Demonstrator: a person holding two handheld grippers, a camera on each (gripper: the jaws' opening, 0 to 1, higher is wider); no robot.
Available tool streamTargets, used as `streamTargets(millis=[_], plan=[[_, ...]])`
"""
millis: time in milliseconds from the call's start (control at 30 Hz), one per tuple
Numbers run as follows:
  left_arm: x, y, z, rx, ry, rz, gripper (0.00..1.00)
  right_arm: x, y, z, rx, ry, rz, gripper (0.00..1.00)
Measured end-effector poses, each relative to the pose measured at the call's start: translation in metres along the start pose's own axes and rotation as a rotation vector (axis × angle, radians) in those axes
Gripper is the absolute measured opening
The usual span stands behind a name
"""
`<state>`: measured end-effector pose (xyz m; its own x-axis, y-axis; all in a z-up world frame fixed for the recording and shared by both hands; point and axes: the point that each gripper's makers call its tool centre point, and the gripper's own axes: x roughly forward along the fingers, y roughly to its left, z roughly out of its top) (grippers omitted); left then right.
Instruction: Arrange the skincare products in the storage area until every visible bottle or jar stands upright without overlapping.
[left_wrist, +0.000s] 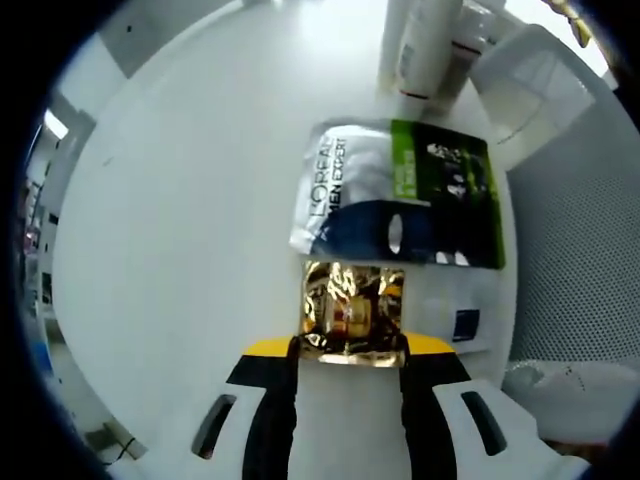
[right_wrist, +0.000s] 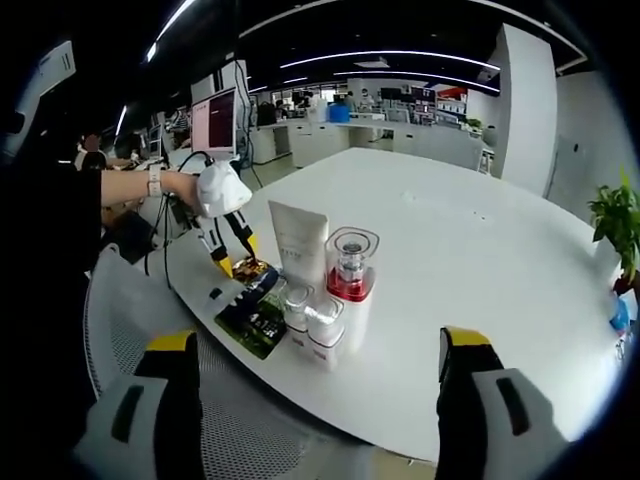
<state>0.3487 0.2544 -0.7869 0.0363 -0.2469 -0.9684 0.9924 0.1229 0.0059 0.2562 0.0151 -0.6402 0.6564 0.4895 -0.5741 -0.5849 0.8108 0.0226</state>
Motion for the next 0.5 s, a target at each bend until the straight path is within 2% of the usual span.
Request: streamTargets(millis=[500], plan=[[-0.0004,0.003,-0.0001,-0.011,-0.031,0.003,0.39,0.0032,0.0013,0.007,-0.022,0.0,0.012,1.0]])
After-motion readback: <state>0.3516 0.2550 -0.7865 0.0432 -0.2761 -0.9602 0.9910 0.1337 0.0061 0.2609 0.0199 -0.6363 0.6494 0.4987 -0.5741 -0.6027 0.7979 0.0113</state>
